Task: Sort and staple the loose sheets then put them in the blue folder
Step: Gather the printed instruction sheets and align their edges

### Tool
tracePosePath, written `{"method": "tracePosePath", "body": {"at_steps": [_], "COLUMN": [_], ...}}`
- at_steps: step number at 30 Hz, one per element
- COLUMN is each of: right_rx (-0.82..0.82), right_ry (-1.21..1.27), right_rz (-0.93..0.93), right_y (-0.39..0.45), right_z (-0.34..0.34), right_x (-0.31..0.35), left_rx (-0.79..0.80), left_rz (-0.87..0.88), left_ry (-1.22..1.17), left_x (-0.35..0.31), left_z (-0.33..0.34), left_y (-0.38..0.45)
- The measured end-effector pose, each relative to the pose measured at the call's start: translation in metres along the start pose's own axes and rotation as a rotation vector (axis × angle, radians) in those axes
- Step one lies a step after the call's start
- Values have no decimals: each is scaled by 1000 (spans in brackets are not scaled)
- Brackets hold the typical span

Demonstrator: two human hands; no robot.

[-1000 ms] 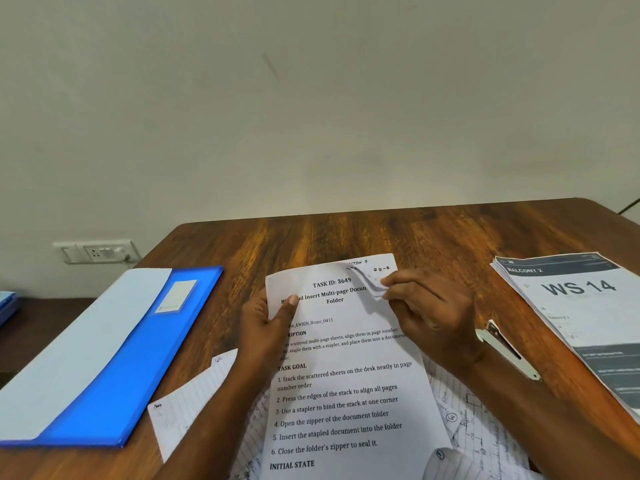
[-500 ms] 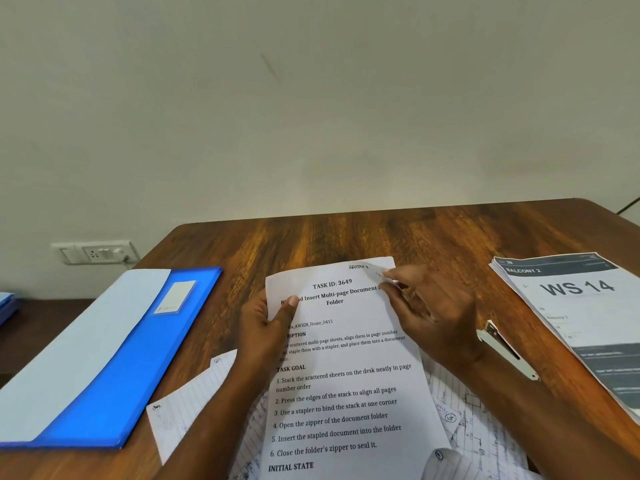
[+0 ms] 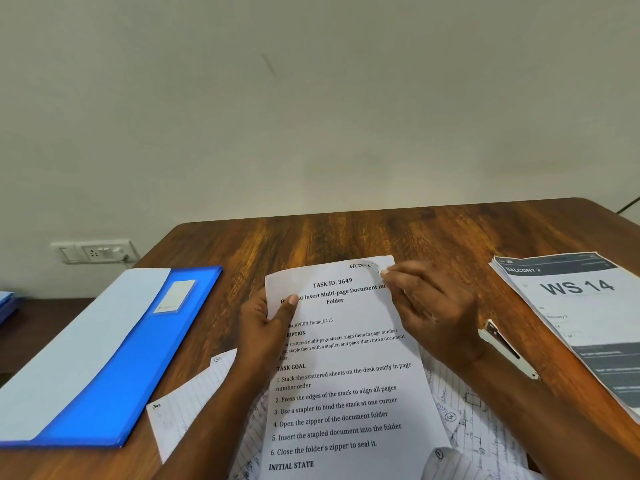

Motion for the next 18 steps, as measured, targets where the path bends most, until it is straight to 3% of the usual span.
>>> {"method": "tracePosePath", "body": {"at_steps": [18], "right_rx": [12], "right_ry": [67], "right_rz": [62], "right_y": [3], "right_z": [-1], "right_x": [-4], "left_rx": [-20], "left_rz": [9], "left_ry": [-1], "left_x": [-6], "left_z": [-1], "left_y": [-5]}}
Point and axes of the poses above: each hand's wrist, its own y-axis towards the middle knuckle, its own z-axis out of the palm, x = y × z, the point moved 9 cm from there along y, towards the middle knuckle, and after that the axes turned 5 degrees about -z, right-handed, at the moved point
